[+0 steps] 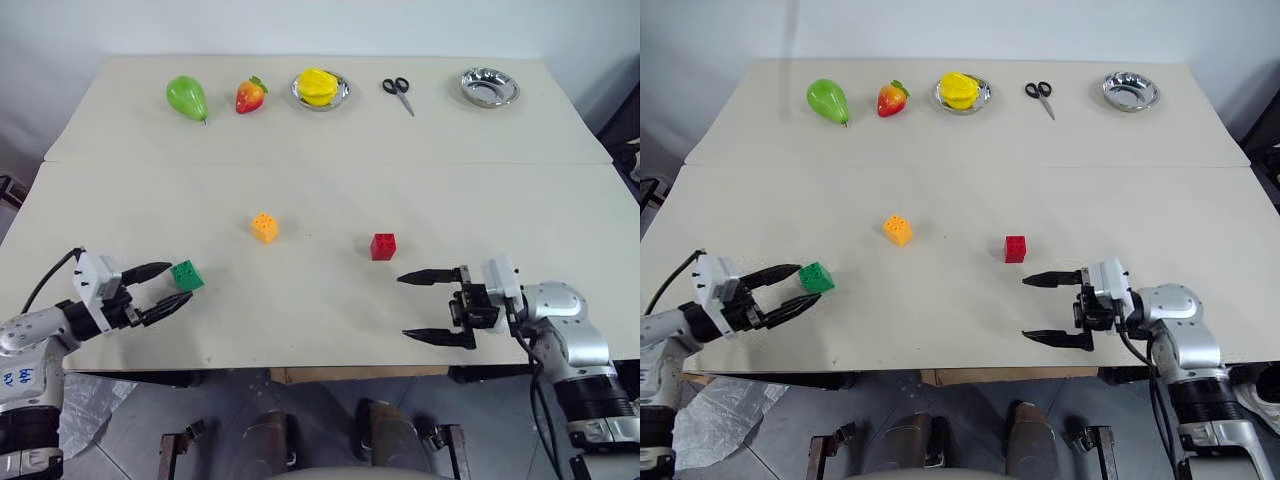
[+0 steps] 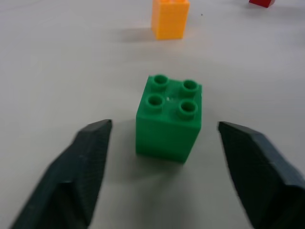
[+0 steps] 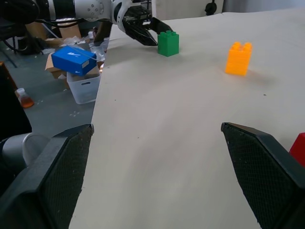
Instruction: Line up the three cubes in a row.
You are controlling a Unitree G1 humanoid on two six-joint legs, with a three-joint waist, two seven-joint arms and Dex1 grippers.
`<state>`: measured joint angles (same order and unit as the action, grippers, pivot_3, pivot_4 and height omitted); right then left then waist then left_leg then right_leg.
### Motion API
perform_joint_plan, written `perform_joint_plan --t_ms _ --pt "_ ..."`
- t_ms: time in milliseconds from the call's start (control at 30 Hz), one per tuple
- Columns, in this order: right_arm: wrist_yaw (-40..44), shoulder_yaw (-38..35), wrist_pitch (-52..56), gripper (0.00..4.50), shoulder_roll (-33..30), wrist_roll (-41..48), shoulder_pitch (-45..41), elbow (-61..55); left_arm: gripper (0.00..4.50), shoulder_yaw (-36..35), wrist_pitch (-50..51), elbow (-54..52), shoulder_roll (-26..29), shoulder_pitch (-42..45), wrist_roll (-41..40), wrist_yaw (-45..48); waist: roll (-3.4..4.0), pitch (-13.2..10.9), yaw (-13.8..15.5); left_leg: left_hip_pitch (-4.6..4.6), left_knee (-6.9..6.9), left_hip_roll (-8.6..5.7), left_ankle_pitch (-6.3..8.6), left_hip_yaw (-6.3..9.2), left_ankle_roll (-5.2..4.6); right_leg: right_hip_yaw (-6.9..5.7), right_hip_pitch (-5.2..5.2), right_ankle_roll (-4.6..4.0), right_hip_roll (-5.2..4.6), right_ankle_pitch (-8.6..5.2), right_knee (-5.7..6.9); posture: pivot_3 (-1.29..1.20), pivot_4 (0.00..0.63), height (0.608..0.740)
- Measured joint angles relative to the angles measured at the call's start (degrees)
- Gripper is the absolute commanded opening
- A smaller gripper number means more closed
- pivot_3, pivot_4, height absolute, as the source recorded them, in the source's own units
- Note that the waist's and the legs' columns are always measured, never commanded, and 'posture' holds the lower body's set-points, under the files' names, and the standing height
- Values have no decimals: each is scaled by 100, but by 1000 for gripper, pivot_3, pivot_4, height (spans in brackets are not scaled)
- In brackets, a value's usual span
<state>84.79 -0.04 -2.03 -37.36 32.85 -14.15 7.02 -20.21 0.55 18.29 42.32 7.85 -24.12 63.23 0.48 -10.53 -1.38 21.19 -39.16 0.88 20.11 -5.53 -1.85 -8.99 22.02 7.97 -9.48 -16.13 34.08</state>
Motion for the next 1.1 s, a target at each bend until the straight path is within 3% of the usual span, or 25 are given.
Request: perform_joint_plan --t_ms 133,300,367,500,667,833,1100 --pt "-183 -100 1 4500 7 -8 152 -101 1493 132 -132 264 -110 234 13 67 0 0 4 -1 -2 -3 0 0 0 -1 -2 0 0 0 1 0 150 740" --pt "-351 -321 3 4500 -18 -4 399 -253 1450 485 844 -248 -115 616 -391 375 -8 -3 137 4 -13 -1 -2 6 -2 1 -5 2 -1 1 3 0 150 740" --pt "-468 -591 47 4500 -99 26 536 -293 1450 1066 1316 -815 -79 1398 -394 648 -12 -6 276 12 -33 -8 -3 16 -5 -4 -12 6 -1 3 6 0 150 740" --pt "-648 -988 90 4500 -170 69 712 -362 1450 1946 1533 -1312 -326 2474 -242 1025 -8 -3 288 2 -36 -17 0 13 -9 -2 -28 10 0 6 -1 0 150 740" --pt "-963 -1427 184 4500 -178 161 1127 -610 1450 3151 1076 1 -1649 3933 558 1058 -10 -4 278 9 -44 -16 -1 -24 -9 -16 -37 11 11 6 -8 0 150 740" --pt "-1216 -1643 218 4500 -174 189 1497 -898 1450 3498 -102 1997 -2047 4585 1554 807 -13 -6 139 3 -28 -4 -3 -34 -5 -10 -30 11 22 5 -17 0 150 740" --pt "-1419 -1771 215 4500 -96 254 1765 -1131 1450 3511 -943 3452 -2286 5088 2015 889 -29 -15 207 11 -40 -10 -1 -9 -9 -12 -30 14 14 7 -16 0 150 740"
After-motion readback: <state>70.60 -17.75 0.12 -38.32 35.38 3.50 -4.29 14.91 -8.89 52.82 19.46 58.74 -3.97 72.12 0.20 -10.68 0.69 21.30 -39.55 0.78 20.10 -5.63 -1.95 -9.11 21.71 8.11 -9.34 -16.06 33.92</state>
